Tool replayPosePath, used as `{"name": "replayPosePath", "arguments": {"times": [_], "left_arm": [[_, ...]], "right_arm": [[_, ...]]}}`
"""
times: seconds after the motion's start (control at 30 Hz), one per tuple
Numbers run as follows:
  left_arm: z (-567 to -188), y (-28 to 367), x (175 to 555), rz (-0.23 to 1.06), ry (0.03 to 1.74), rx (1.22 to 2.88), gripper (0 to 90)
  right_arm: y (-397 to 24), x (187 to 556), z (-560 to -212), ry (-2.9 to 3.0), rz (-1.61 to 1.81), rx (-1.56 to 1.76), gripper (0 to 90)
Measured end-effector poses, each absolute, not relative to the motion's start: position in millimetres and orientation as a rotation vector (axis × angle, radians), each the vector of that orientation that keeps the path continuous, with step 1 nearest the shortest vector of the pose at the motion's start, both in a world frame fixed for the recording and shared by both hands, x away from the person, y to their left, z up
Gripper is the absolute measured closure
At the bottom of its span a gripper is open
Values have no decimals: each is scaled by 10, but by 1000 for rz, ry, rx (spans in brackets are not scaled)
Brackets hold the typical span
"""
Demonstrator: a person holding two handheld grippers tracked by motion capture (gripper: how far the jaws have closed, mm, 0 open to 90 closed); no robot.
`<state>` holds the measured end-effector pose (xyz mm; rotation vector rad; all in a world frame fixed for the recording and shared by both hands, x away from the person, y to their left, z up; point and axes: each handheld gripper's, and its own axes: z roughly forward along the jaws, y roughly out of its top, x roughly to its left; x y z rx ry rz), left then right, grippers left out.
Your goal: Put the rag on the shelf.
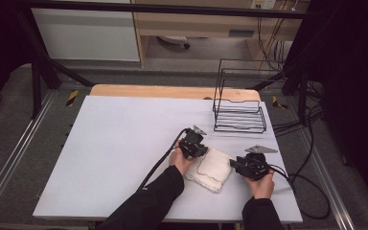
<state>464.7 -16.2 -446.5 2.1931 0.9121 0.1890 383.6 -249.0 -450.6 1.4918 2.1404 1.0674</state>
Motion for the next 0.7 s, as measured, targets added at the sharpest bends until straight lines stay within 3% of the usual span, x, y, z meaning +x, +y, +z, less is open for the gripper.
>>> {"name": "replayPosePath", "arguments": {"times": [0.23, 0.7], "left_arm": [[-4470, -137, 4677, 152, 915, 2186, 804], [-4447, -10, 4653, 112, 905, 2107, 831]], "right_arm": [[-2461, 3874, -4533, 2148, 1118, 1561, 750], [-2481, 3859, -4452, 2133, 1177, 1542, 809]]}}
